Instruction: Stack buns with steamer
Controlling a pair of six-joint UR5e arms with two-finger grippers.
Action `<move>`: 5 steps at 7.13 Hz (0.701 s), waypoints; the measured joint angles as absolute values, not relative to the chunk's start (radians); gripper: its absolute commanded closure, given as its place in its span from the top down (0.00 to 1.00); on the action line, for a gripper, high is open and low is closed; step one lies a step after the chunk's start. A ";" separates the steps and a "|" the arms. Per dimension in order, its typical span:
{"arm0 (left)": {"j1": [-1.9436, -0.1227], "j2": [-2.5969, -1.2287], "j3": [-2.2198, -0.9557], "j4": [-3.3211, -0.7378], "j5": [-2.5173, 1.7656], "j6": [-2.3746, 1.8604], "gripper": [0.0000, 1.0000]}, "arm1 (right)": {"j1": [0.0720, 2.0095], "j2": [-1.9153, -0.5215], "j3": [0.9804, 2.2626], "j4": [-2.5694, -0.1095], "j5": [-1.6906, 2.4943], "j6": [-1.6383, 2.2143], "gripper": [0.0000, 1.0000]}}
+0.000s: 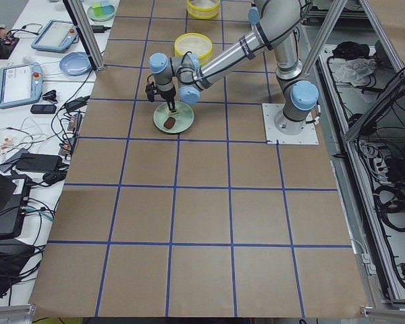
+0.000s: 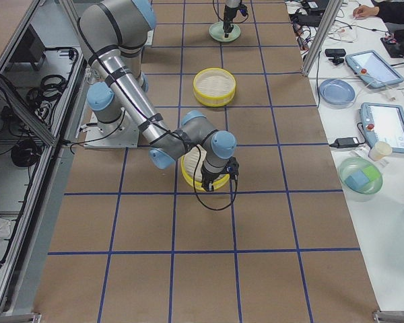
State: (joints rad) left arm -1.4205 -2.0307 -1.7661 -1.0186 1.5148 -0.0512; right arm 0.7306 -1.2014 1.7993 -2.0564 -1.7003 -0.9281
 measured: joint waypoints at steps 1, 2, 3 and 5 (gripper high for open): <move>-1.421 -2.019 -1.763 -1.014 1.517 -0.047 0.00 | 0.731 -1.201 1.799 -2.056 -1.701 -0.928 0.00; -1.425 -2.002 -1.752 -1.018 1.520 -0.044 0.00 | 0.733 -1.207 1.797 -2.052 -1.701 -0.926 0.00; -1.435 -1.981 -1.728 -1.047 1.519 -0.042 0.00 | 0.735 -1.225 1.788 -2.044 -1.698 -0.924 0.00; -1.483 -1.931 -1.699 -1.131 1.514 -0.064 0.00 | 0.749 -1.299 1.770 -1.996 -1.688 -0.924 0.00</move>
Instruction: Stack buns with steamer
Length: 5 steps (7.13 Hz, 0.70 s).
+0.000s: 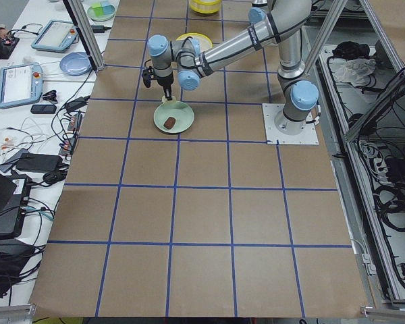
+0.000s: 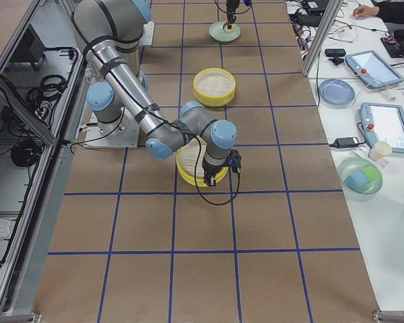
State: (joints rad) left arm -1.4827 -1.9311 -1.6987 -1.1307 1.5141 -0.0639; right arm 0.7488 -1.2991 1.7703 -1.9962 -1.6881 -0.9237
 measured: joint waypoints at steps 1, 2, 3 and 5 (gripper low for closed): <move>-1.539 -1.906 -1.695 -1.153 1.514 -0.126 0.00 | 0.766 -1.338 1.765 -1.974 -1.687 -0.922 0.00; -1.615 -1.890 -1.693 -1.159 1.513 -0.226 0.00 | 0.788 -1.373 1.746 -1.924 -1.686 -0.917 0.00; -1.702 -1.886 -1.686 -1.157 1.514 -0.341 0.00 | 0.813 -1.398 1.707 -1.835 -1.689 -0.907 0.00; -1.887 -1.906 -1.632 -1.143 1.517 -0.556 0.00 | 0.877 -1.422 1.631 -1.708 -1.713 -0.878 0.00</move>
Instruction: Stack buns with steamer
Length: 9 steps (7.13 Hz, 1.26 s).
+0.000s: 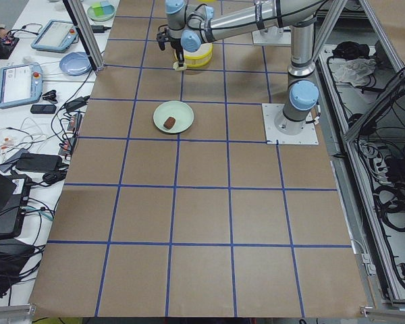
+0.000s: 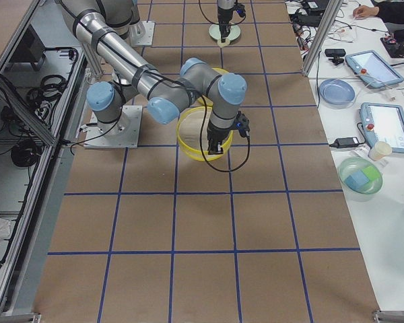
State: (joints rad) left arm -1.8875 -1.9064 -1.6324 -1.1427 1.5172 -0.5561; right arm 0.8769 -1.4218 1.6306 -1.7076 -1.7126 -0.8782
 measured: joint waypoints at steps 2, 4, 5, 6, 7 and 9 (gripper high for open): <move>-2.006 -1.946 -1.603 -1.093 1.499 -0.647 0.00 | 0.919 -1.445 1.604 -1.669 -1.724 -0.858 0.00; -2.067 -1.991 -1.592 -1.045 1.473 -0.654 0.30 | 0.930 -1.450 1.601 -1.661 -1.726 -0.855 0.00; -2.084 -2.009 -1.590 -1.030 1.470 -0.637 0.85 | 0.931 -1.451 1.600 -1.660 -1.726 -0.855 0.00; -2.096 -2.022 -1.590 -1.011 1.469 -0.609 0.95 | 0.931 -1.452 1.600 -1.660 -1.726 -0.854 0.00; -2.102 -2.028 -1.589 -0.997 1.468 -0.595 0.99 | 0.931 -1.452 1.600 -1.660 -1.726 -0.854 0.00; -2.110 -2.031 -1.588 -0.975 1.468 -0.595 1.00 | 0.935 -1.452 1.600 -1.665 -1.725 -0.853 0.00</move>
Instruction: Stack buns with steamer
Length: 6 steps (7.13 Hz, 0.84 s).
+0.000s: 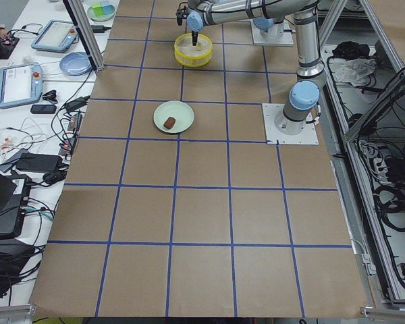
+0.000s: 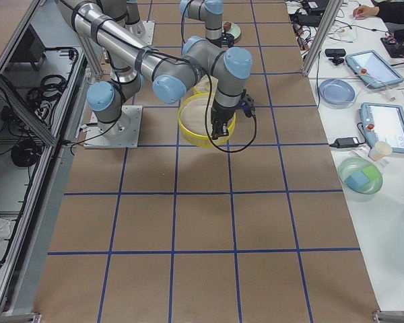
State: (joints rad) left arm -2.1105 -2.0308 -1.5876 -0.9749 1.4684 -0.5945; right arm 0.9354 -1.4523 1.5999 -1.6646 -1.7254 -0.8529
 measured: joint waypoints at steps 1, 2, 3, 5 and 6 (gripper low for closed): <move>-2.110 -2.025 -1.586 -0.965 1.469 -0.587 1.00 | 0.956 -1.452 1.600 -1.677 -1.725 -0.828 0.00; -2.103 -2.010 -1.583 -0.960 1.471 -0.563 1.00 | 1.008 -1.450 1.599 -1.693 -1.727 -0.774 0.00; -2.074 -1.990 -1.581 -0.962 1.474 -0.527 1.00 | 1.086 -1.447 1.599 -1.702 -1.725 -0.695 0.00; -1.957 -1.930 -1.580 -1.030 1.476 -0.441 1.00 | 1.244 -1.426 1.604 -1.705 -1.715 -0.472 0.00; -1.885 -1.895 -1.581 -1.094 1.479 -0.388 1.00 | 1.335 -1.409 1.608 -1.705 -1.711 -0.335 0.00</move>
State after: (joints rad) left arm -1.8851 -1.8947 -1.5809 -1.0937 1.4789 -0.3876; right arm 1.3348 -1.4087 1.6075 -1.7048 -1.7112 -0.3350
